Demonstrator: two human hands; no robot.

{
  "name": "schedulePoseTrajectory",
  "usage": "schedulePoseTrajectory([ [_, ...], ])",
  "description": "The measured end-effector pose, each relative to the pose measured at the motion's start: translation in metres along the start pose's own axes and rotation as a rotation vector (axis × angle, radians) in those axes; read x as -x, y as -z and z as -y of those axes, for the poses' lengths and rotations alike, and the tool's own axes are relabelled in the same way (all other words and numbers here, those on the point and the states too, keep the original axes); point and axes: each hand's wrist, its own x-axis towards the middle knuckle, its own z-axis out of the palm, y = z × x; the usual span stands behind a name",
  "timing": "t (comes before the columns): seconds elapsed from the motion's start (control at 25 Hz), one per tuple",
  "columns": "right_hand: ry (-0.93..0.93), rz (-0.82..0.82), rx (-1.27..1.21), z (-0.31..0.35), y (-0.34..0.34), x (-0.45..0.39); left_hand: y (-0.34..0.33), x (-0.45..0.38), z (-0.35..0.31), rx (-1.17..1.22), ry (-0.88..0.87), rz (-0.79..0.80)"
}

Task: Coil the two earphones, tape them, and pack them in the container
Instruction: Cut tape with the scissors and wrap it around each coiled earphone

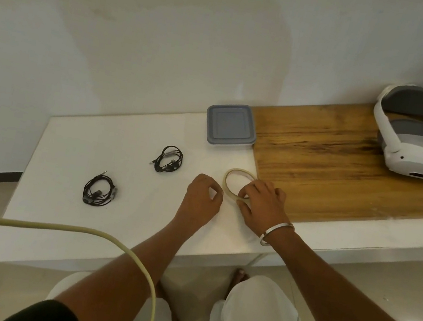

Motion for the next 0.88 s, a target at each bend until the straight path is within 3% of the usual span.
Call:
schedulePoseTrajectory([
  [0.28,0.057,-0.027,-0.200,0.020,0.018,0.004,0.025,0.005,-0.011,0.367,0.130,-0.085],
  [0.48,0.082,-0.008,-0.296,0.034,0.024,0.007,0.053,0.002,-0.007,0.492,0.166,-0.018],
  [0.76,0.086,-0.017,-0.380,0.054,0.026,0.001,0.064,0.018,0.007,0.406,0.089,0.130],
  [0.88,0.107,-0.026,-0.415,0.059,0.027,-0.002,0.062,0.022,0.008,0.465,0.090,0.061],
])
